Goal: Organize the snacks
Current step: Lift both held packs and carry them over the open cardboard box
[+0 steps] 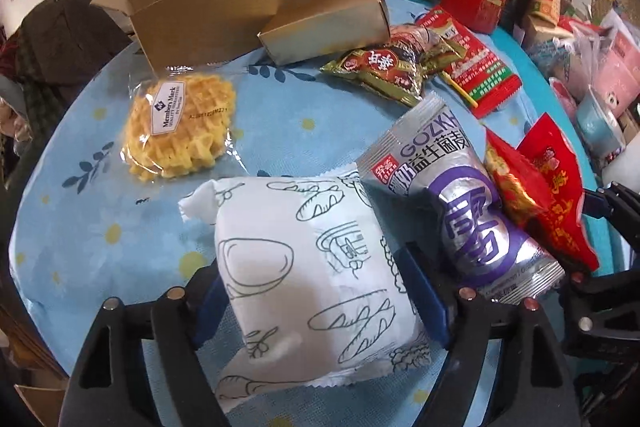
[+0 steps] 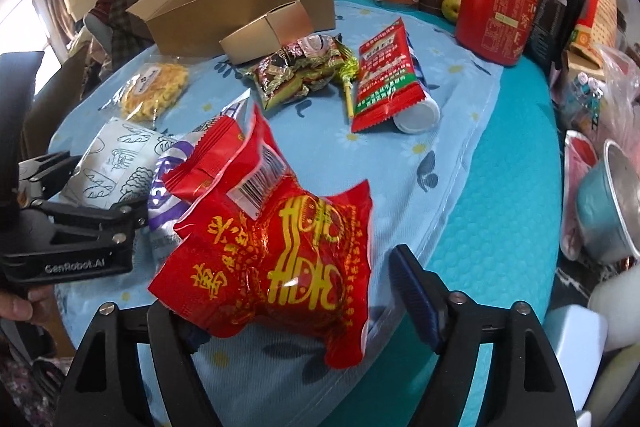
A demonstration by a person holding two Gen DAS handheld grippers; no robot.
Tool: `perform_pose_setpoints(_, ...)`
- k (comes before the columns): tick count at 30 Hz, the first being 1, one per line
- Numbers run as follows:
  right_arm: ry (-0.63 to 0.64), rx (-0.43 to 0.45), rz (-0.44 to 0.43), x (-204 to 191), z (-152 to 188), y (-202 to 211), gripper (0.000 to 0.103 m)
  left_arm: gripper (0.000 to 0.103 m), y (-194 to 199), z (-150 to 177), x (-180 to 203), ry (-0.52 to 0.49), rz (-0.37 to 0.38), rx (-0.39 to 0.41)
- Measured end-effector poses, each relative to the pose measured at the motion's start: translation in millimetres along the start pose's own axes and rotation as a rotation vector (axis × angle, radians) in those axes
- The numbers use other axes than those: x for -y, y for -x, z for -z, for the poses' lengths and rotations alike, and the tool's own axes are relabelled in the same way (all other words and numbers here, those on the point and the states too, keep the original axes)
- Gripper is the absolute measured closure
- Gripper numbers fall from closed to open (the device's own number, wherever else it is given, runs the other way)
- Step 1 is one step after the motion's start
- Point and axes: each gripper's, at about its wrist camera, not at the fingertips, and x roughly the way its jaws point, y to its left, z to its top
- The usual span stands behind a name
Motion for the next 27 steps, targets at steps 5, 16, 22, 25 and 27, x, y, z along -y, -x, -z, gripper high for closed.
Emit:
perform_pose_setpoints(5,0.006,0.026,0.031,1,-2,1,0.046,0.040,0,2,-4,0.013,-0.007,0.033)
perform_pose_setpoints(16,-0.081,0.116,-0.023,14,6,23,0.057,0.048,17,6,-11,0.044,0.035,0.046)
perform_pose_setpoints(22,-0.086,0.120,-0.063,12,12,35,0.057,0.048,32,5,-11,0.047,0.059,0.075)
perform_pose_setpoints(25,-0.085,0.124,-0.084,8,14,40,0.057,0.048,42,4,-10,0.043,0.085,0.094)
perform_pose_setpoints(27,-0.075,0.134,-0.096,4,13,44,0.057,0.048,48,4,-8,0.038,0.088,0.109)
